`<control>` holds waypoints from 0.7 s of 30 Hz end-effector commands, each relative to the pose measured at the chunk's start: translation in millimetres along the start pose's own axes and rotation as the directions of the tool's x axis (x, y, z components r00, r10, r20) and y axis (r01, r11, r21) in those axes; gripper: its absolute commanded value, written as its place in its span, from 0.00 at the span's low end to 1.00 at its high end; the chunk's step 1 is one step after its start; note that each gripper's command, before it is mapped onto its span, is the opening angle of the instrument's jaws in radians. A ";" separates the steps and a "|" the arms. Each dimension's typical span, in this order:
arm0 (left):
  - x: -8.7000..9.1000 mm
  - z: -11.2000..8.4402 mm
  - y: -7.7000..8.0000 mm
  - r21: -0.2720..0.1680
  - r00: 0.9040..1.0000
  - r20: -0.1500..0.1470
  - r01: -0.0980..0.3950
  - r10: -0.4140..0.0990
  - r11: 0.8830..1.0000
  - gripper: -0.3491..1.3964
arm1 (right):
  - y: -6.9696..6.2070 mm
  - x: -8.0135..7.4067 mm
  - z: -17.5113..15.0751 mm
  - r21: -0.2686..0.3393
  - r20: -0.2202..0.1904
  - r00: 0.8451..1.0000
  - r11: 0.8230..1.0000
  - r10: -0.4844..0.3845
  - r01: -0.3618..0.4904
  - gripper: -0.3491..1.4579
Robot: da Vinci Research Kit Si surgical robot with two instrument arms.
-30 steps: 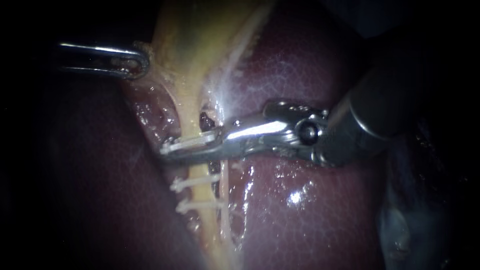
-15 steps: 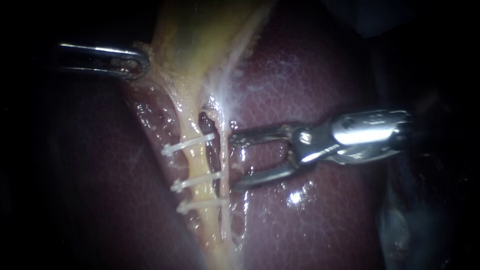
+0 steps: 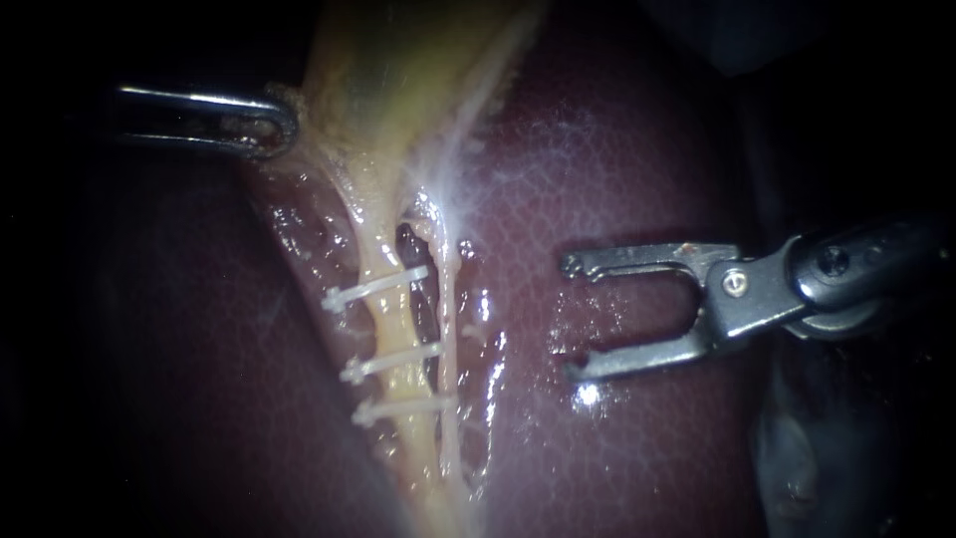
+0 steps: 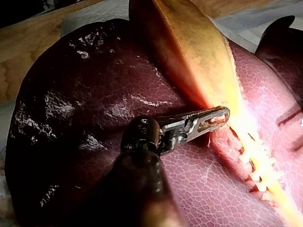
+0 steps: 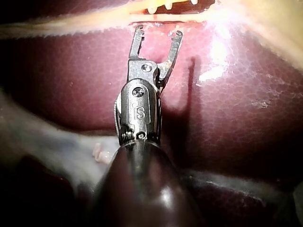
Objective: Going back third clip left tube
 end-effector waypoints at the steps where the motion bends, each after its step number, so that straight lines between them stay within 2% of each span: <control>1: 0.2 0.2 0.0 -0.003 1.000 0.001 -0.001 0.001 1.000 0.00 | 0.0 0.0 0.0 0.001 0.001 1.000 1.000 -0.001 0.001 0.47; 6: 1.5 2.4 0.0 -0.010 1.000 0.007 -0.009 0.009 1.000 0.00 | 0.0 0.0 -0.1 -0.002 0.001 1.000 1.000 -0.001 0.001 0.47; 13: 3.2 5.6 0.8 0.005 1.000 -0.010 -0.021 0.021 1.000 0.00 | -0.1 -0.2 -0.4 -0.005 0.002 1.000 1.000 -0.001 0.001 0.47; 21: 3.5 6.1 1.2 0.006 1.000 -0.013 -0.023 0.023 1.000 0.00 | -0.1 -0.3 -0.5 -0.008 0.003 1.000 1.000 0.000 0.000 0.47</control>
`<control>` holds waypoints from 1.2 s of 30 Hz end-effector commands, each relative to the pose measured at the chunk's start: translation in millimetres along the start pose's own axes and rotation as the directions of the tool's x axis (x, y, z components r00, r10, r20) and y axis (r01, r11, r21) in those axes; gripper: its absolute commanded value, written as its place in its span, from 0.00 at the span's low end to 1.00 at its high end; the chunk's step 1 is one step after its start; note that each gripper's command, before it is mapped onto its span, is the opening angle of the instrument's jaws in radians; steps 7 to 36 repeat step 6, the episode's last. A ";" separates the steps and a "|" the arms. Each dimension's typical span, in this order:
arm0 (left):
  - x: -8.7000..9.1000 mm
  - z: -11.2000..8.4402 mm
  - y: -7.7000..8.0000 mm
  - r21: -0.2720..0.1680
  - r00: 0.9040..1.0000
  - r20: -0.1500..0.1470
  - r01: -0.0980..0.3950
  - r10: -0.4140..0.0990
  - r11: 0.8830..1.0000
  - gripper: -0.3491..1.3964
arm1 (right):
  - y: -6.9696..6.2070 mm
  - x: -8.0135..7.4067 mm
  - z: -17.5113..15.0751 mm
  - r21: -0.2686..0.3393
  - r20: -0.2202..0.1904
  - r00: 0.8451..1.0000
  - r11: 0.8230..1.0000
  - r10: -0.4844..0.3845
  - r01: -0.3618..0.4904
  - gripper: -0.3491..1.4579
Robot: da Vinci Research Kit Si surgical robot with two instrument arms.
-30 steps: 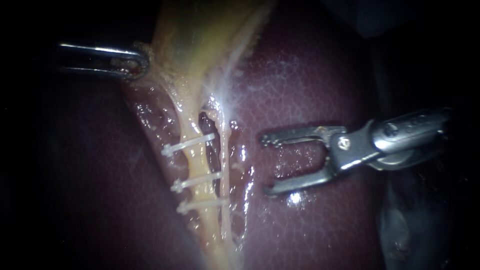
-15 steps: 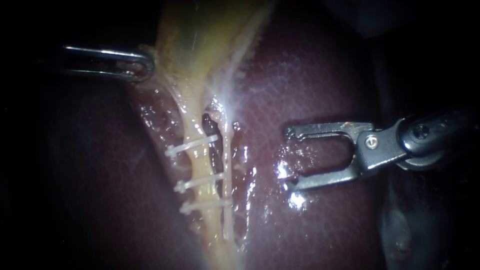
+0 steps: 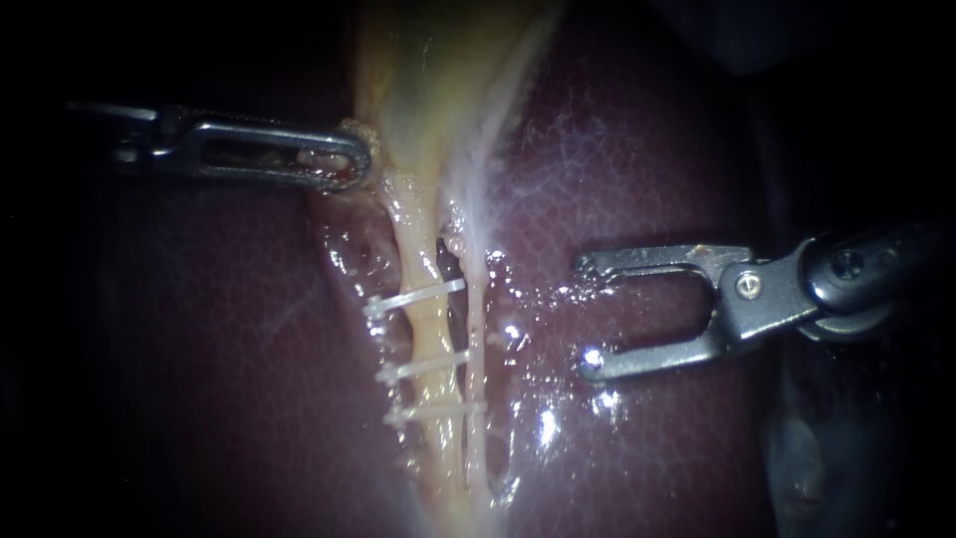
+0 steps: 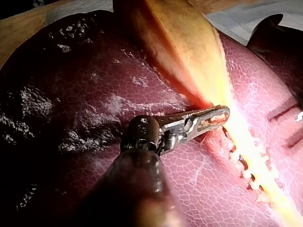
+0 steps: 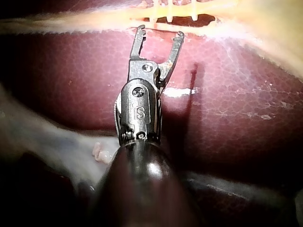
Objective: Going back third clip left tube
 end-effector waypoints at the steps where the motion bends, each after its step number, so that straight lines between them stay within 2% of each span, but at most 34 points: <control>1: 0.0 0.0 0.0 0.000 1.000 0.000 0.000 0.000 1.000 0.00 | 0.0 0.0 0.0 0.000 0.000 1.000 1.000 0.000 0.000 0.47; 36: 0.0 -0.2 0.1 0.002 1.000 -0.001 0.001 -0.001 1.000 0.00 | -0.1 -0.1 0.3 -0.002 0.000 1.000 1.000 -0.001 0.001 0.47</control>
